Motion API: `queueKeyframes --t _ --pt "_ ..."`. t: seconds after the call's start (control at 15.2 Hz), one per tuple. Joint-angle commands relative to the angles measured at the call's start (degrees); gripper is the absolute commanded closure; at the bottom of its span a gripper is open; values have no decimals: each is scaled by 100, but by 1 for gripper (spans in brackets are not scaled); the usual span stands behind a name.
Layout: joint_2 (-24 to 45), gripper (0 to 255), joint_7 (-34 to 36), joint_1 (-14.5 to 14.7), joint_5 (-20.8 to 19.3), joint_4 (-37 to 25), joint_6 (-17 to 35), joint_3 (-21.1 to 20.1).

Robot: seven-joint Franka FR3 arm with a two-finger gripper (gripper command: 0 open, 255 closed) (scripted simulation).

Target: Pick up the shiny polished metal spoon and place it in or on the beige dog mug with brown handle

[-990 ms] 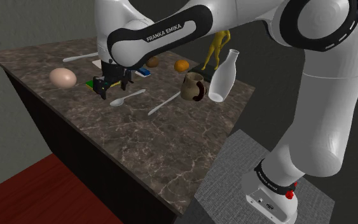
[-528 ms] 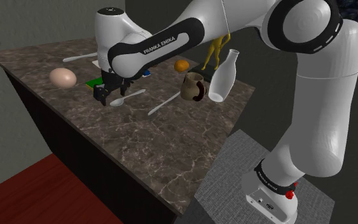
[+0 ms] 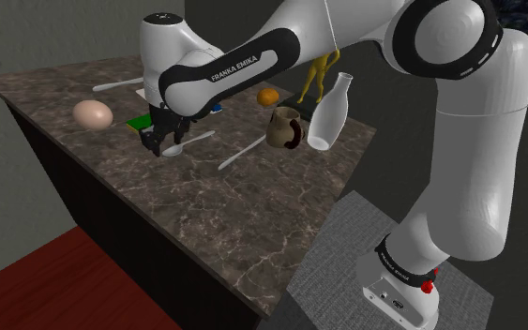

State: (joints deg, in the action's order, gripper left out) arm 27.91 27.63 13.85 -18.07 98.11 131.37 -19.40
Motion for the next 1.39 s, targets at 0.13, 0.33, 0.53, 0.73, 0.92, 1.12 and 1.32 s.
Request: queueKeyframes --t 0.13,0.33,0.53,0.73,0.92,1.12,1.32 --pt "1 255 0 0 0 -1 0 0" --pt "2 255 -1 0 0 -3 -1 0" --pt "1 255 0 0 0 0 1 0" --pt "-110 255 -54 -20 65 -72 -175 -36" --pt "-214 255 -106 -38 128 -156 -354 -69" --pt "-308 255 -156 -52 186 -252 -538 -99" --pt "-394 255 -204 -63 241 -362 -726 -125"
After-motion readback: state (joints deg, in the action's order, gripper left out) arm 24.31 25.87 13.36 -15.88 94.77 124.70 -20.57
